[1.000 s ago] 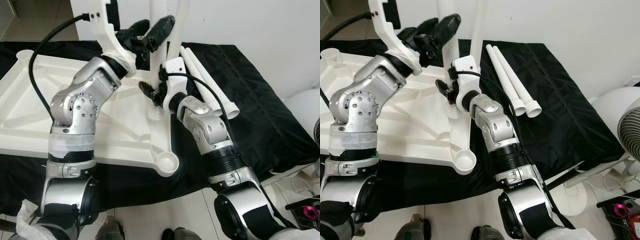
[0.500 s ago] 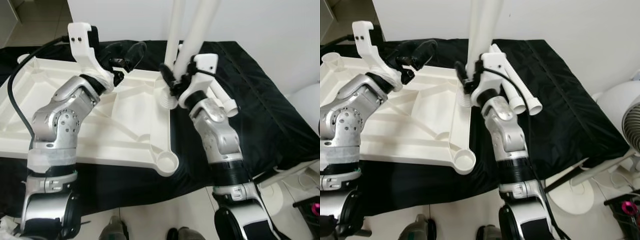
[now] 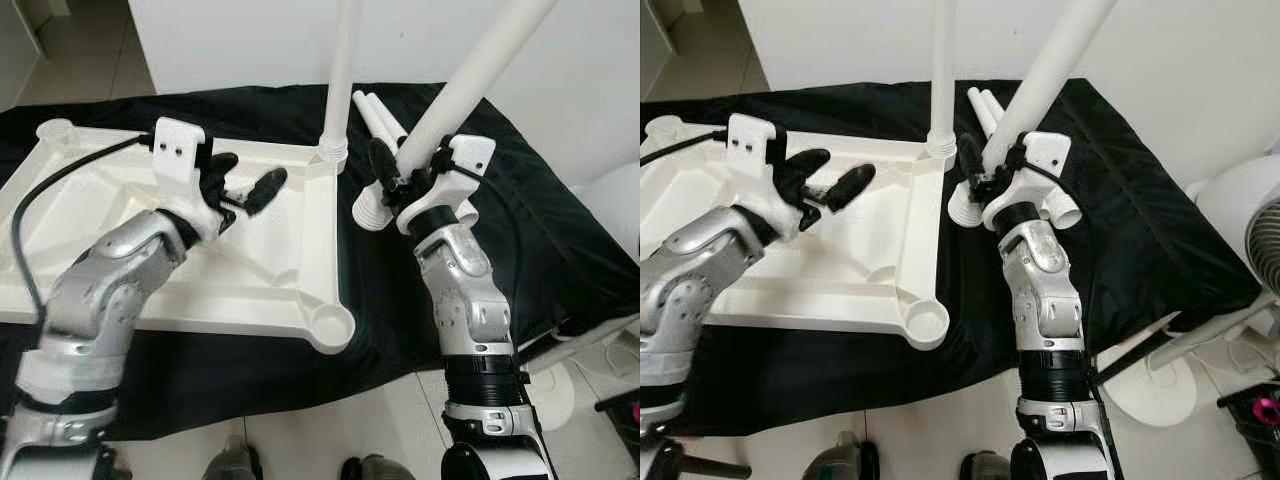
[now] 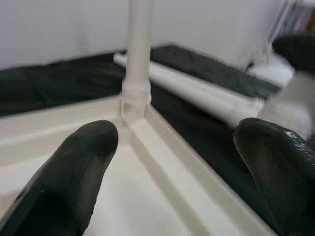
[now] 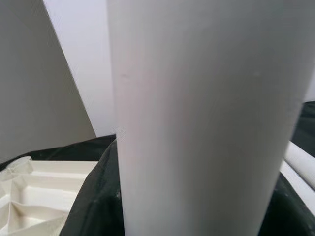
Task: Building children table
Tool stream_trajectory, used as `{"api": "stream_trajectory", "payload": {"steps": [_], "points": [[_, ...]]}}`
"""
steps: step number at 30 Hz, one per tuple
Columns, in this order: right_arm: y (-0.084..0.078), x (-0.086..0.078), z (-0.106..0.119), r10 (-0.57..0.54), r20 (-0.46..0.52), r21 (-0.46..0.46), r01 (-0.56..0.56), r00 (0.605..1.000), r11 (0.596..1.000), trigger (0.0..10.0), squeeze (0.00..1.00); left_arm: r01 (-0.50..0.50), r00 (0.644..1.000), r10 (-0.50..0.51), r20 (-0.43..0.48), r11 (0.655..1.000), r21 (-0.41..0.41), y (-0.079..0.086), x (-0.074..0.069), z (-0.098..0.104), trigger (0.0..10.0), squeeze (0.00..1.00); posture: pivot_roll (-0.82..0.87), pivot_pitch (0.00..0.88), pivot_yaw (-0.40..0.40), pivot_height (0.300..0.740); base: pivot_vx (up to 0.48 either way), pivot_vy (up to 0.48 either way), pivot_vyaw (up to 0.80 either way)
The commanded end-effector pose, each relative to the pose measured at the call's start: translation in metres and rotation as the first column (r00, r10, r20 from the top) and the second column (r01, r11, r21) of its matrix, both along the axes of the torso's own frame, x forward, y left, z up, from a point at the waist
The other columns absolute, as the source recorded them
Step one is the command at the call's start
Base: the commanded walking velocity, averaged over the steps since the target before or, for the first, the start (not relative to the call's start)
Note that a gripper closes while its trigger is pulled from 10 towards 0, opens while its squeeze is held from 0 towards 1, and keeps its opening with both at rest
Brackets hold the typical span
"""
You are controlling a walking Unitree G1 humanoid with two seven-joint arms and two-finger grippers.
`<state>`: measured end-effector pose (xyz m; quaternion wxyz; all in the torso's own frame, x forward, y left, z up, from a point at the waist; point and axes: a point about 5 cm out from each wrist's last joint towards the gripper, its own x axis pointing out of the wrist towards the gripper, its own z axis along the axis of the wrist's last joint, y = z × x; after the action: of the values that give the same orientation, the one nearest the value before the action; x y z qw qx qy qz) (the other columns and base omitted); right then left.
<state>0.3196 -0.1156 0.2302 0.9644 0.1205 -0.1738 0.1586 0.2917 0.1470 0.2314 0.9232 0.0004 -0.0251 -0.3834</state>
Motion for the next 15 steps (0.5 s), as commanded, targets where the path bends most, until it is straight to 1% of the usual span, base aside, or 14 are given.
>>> {"api": "stream_trajectory", "payload": {"steps": [1, 3, 5, 6, 8, 10, 12, 13, 15], "points": [[-0.002, -0.003, 0.003, 0.0, 0.015, -0.017, 0.0, 1.0, 1.0, 10.0, 0.0, 0.195, 0.981, -0.194, -0.021, 0.979, 0.066, -0.008, -0.014, -0.007, 10.0, 0.0, -0.04, 0.083, 0.022, 0.74, 0.0, 0.0, 0.0], [-0.007, -0.004, 0.003, -0.008, 0.016, -0.022, 0.008, 1.0, 1.0, 10.0, 0.0, 0.243, 0.97, -0.238, -0.056, 0.958, 0.149, -0.006, -0.023, -0.018, 10.0, 0.0, -0.03, 0.086, 0.02, 0.74, 0.0, 0.0, 0.0], [-0.007, -0.004, 0.003, -0.008, 0.016, -0.022, 0.008, 1.0, 1.0, 10.0, 0.0, 0.243, 0.97, -0.238, -0.056, 0.958, 0.149, -0.006, -0.023, -0.018, 10.0, 0.0, -0.03, 0.086, 0.02, 0.74, 0.0, 0.0, 0.0], [-0.01, -0.004, 0.003, -0.018, 0.017, -0.024, 0.018, 1.0, 1.0, 10.0, 0.0, 0.269, 0.962, -0.257, -0.089, 0.945, 0.185, -0.004, -0.028, -0.025, 10.0, 0.0, -0.03, 0.089, 0.017, 0.74, 0.0, 0.0, 0.0], [-0.013, -0.004, 0.004, -0.029, 0.016, -0.019, 0.029, 0.999, 0.999, 10.0, 0.0, 0.241, 0.969, -0.214, -0.125, 0.931, 0.274, 0.0, -0.027, -0.04, 10.0, 0.0, -0.03, 0.093, 0.015, 0.74, 0.0, 0.0, 0.0], [-0.014, -0.004, 0.004, -0.029, 0.015, -0.021, 0.029, 0.999, 0.999, 10.0, 0.0, 0.206, 0.975, -0.168, -0.142, 0.924, 0.322, 0.003, -0.023, -0.049, 10.0, 0.0, -0.03, 0.097, 0.013, 0.74, 0.0, 0.0, 0.0], [-0.014, -0.004, 0.004, -0.029, 0.015, -0.021, 0.029, 0.999, 0.999, 10.0, 0.0, 0.206, 0.975, -0.168, -0.142, 0.924, 0.322, 0.003, -0.023, -0.049, 10.0, 0.0, -0.03, 0.097, 0.013, 0.74, 0.0, 0.0, 0.0], [-0.014, -0.004, 0.004, -0.031, 0.014, -0.029, 0.031, 0.999, 0.999, 10.0, 0.0, 0.17, 0.979, -0.111, -0.173, 0.91, 0.377, 0.007, -0.02, -0.061, 10.0, 0.0, -0.03, 0.102, 0.011, 0.74, 0.0, 0.0, 0.0], [-0.014, -0.004, 0.004, -0.031, 0.014, -0.029, 0.031, 0.999, 0.999, 10.0, 0.0, 0.17, 0.979, -0.111, -0.173, 0.91, 0.377, 0.007, -0.02, -0.061, 10.0, 0.0, -0.03, 0.102, 0.011, 0.74, 0.0, 0.0, 0.0]]}}
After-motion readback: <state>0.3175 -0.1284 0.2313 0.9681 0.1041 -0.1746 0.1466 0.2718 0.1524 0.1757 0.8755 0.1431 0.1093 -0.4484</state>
